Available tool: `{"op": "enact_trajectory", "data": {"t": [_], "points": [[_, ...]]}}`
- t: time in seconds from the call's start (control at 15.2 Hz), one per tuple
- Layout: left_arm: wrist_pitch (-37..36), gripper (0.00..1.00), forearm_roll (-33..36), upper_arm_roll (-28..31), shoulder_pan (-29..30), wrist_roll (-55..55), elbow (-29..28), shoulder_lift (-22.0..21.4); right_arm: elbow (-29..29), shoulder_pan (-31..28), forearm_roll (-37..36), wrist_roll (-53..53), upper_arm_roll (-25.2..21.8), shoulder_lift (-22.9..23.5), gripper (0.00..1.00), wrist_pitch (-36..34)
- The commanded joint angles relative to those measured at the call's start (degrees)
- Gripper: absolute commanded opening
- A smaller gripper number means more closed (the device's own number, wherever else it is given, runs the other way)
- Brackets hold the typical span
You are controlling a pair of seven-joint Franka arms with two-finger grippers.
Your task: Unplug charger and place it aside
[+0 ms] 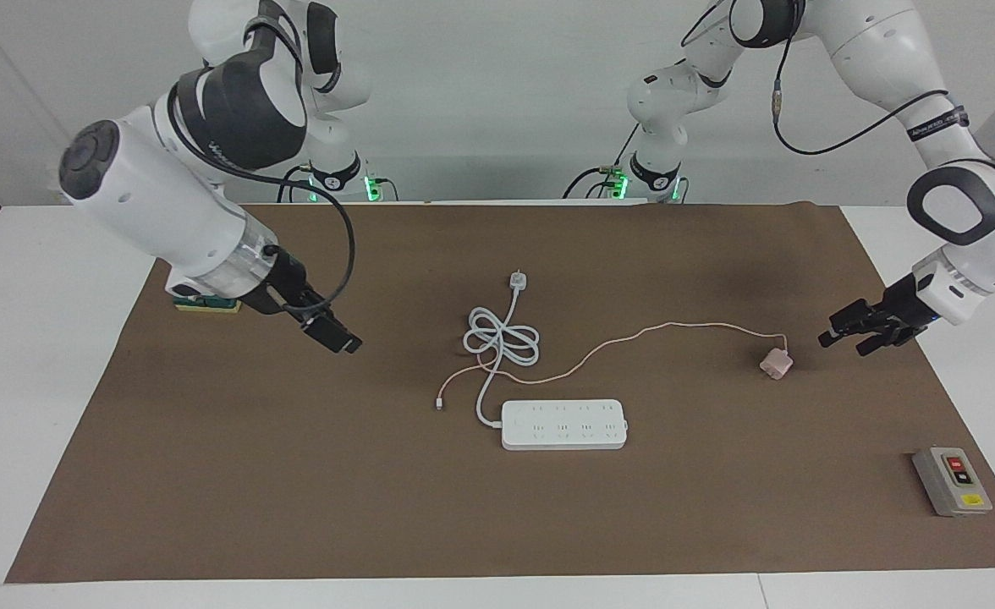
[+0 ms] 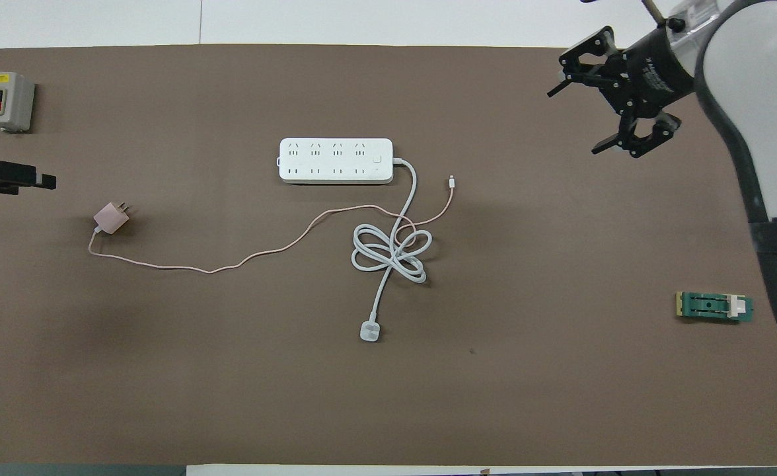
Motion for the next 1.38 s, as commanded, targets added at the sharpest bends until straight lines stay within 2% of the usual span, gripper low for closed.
{"op": "enact_trajectory", "data": {"t": [0.0,0.13,0.26,0.46,0.59,0.72,0.79,0.92,1.05,1.11,1.31], "points": [[-2.9,1.0,4.8,0.6,-2.8,-10.4,0.1,-6.3,-2.4,-1.6,-5.7,-16.9,0.4,-3.1,1.0,-1.5],[-7.2,1.0,10.0,0.2,-4.7,-17.3,0.3,-11.5,-2.5,-2.6,-9.4,-28.1,0.4,-4.3,1.0,-2.0],[-10.3,1.0,12.6,-0.1,-6.5,-21.5,0.5,-14.8,-3.3,-3.1,-14.3,-38.9,0.4,-6.1,1.0,-2.0],[-16.9,1.0,15.7,-0.2,-11.3,-26.5,2.8,-15.9,-3.9,-3.4,-19.5,-48.3,0.4,-8.6,1.0,-2.6],[-18.9,1.0,15.9,-0.3,-12.9,-29.2,2.4,-16.9,-4.8,-3.4,-21.9,-52.7,0.4,-10.8,1.0,-2.9],[-19.1,1.0,16.0,-0.6,-13.5,-29.7,0.6,-18.9,-8.9,-3.4,-24.8,-55.9,0.6,-14.8,1.0,-2.5],[-18.6,1.0,16.1,-0.7,-14.4,-30.1,-1.5,-20.8,-12.1,-4.0,-25.4,-56.6,0.8,-17.4,1.0,-1.6],[-18.2,1.0,17.0,-0.7,-14.8,-30.2,-1.7,-21.0,-20.3,-5.4,-26.6,-57.5,1.8,-23.2,1.0,2.5],[-17.5,1.0,19.8,-0.7,-16.0,-32.6,-0.3,-20.3,-26.8,-9.4,-28.2,-57.5,6.9,-28.0,1.0,5.1],[-16.2,1.0,20.9,-0.8,-16.6,-34.5,-0.6,-20.7,-28.5,-11.5,-28.7,-57.5,9.4,-29.4,1.0,5.5],[-16.9,1.0,20.7,-1.0,-16.6,-35.0,-0.9,-21.0,-29.7,-13.6,-28.8,-57.1,11.0,-30.0,1.0,4.8]]}}
